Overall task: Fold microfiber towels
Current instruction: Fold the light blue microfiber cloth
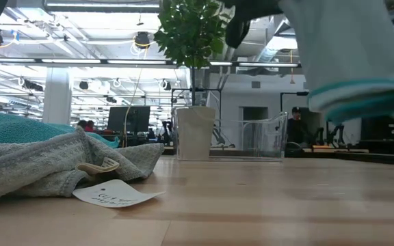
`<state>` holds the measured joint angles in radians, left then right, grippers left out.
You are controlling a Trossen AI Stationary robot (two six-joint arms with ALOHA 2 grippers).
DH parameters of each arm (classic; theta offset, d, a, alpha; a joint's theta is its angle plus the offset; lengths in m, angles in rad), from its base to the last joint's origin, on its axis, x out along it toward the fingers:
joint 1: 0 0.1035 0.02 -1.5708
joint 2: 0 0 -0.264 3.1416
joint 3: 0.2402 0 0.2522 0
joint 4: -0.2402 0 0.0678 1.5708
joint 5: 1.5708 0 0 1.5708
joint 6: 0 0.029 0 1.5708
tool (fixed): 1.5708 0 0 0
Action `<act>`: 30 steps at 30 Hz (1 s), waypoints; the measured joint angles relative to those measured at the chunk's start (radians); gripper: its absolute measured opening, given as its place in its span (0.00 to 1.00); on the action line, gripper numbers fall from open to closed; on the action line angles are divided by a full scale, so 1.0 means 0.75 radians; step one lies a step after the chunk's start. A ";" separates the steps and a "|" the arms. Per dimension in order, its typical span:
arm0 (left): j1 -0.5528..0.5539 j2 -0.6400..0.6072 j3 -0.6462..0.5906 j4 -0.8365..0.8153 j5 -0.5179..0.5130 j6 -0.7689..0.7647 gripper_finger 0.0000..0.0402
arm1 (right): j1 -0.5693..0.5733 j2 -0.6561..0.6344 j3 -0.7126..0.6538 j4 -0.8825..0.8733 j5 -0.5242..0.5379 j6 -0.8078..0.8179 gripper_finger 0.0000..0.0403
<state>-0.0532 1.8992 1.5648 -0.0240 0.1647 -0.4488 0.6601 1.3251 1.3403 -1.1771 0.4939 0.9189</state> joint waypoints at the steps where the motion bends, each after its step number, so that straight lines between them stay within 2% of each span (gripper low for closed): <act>1: 0.000 0.000 0.026 -0.034 0.009 0.008 0.21 | 0.013 -0.005 0.000 -0.008 -0.016 0.005 0.06; 4: 0.003 0.000 0.126 -0.192 0.018 0.033 0.17 | 0.051 -0.009 0.000 -0.062 -0.020 0.100 0.06; 9: -0.014 -0.001 0.247 -0.414 0.017 0.145 0.02 | 0.122 0.006 -0.001 -0.061 -0.022 0.109 0.06; 14: -0.019 -0.001 0.258 -0.486 -0.008 0.214 0.03 | 0.132 0.002 -0.045 -0.060 0.042 0.155 0.06; 17: -0.017 -0.001 0.208 -0.448 -0.046 0.239 0.03 | 0.147 -0.007 -0.050 -0.030 0.033 0.140 0.06; 19: -0.019 0.005 0.192 -0.426 -0.003 0.336 0.04 | 0.161 -0.006 -0.050 -0.029 0.025 0.140 0.06; 24: -0.044 -0.001 0.195 -0.382 0.170 0.605 0.17 | 0.198 -0.006 -0.050 0.010 0.026 0.138 0.06; 27: -0.054 0.001 0.194 -0.388 0.145 0.694 0.30 | 0.223 -0.006 -0.050 0.014 0.026 0.146 0.06; 30: -0.067 0.001 0.194 -0.372 0.065 0.746 0.44 | 0.238 -0.005 -0.050 0.029 0.026 0.145 0.06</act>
<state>-0.1037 1.9002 1.7100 -0.3030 0.2136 0.1103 0.8385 1.3212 1.3029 -1.1551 0.5130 1.0278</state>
